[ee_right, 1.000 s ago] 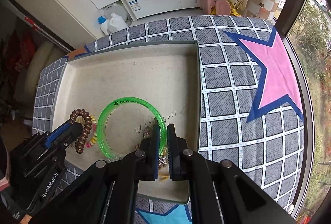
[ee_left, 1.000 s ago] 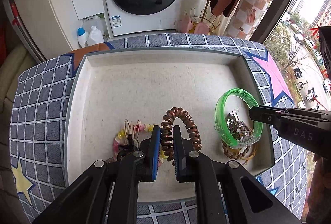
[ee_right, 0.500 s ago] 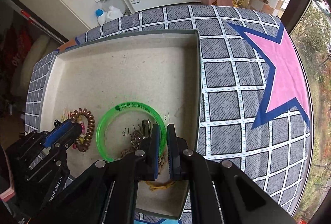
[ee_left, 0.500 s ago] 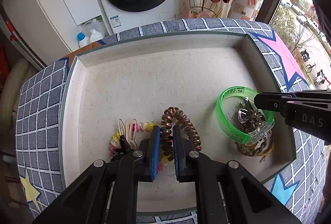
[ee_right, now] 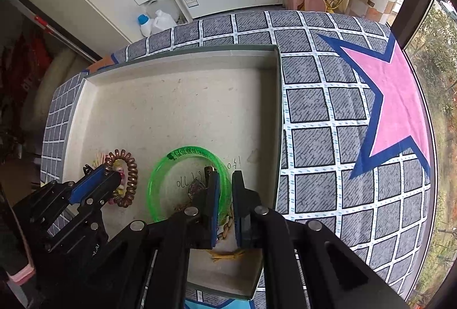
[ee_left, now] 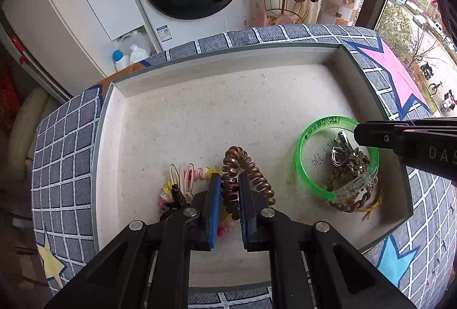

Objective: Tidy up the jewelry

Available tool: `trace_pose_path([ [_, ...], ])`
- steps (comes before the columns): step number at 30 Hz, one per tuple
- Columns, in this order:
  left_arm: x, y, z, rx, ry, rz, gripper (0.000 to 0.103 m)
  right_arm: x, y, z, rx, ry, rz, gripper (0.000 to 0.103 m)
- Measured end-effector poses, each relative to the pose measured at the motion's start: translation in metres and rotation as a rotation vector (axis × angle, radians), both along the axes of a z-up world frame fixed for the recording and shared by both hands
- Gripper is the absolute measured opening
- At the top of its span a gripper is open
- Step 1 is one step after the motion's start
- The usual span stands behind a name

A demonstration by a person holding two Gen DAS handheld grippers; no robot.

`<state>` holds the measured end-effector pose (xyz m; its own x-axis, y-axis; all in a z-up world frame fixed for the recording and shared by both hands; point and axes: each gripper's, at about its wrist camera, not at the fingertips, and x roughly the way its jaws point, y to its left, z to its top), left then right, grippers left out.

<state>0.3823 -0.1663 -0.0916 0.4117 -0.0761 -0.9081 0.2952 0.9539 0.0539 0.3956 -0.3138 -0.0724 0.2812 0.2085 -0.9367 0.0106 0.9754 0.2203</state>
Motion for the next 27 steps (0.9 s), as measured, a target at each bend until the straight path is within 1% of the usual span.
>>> trace_pose_path([
  [2, 0.0, 0.001, 0.001, -0.001, -0.001, 0.006, 0.024, -0.001, -0.002, 0.001, 0.019, 0.002, -0.01, 0.014],
  [4, 0.0, 0.001, 0.003, -0.002, -0.006, 0.009, 0.024, -0.002, -0.003, 0.003, 0.026, -0.005, -0.014, 0.029],
  [6, -0.001, 0.001, 0.004, 0.001, -0.009, 0.007, 0.025, -0.005, -0.002, 0.008, 0.032, -0.018, -0.014, 0.037],
  [15, 0.0, 0.001, 0.009, 0.008, -0.026, 0.015, 0.025, -0.01, -0.007, 0.024, 0.069, -0.046, -0.052, 0.037],
  [16, 0.0, 0.002, 0.009, 0.003, -0.026, 0.019, 0.033, -0.011, -0.008, 0.025, 0.068, -0.048, -0.051, 0.037],
  [17, 0.0, 0.002, 0.011, 0.0, -0.031, 0.026, 0.081, -0.011, -0.009, 0.027, 0.067, -0.051, -0.051, 0.037],
  [18, 0.0, 0.003, 0.013, 0.005, -0.043, 0.042, 0.103, -0.012, -0.009, 0.027, 0.067, -0.053, -0.052, 0.037],
  [20, -0.004, 0.004, 0.022, 0.007, -0.101, 0.058, 0.103, -0.012, -0.011, 0.028, 0.071, -0.055, -0.056, 0.037],
  [23, -0.001, 0.003, 0.024, 0.01, -0.09, 0.048, 0.103, -0.014, -0.011, 0.028, 0.075, -0.055, -0.061, 0.037],
  [27, 0.0, 0.006, 0.028, 0.011, -0.092, 0.06, 0.103, -0.016, -0.012, 0.027, 0.076, -0.051, -0.059, 0.037],
])
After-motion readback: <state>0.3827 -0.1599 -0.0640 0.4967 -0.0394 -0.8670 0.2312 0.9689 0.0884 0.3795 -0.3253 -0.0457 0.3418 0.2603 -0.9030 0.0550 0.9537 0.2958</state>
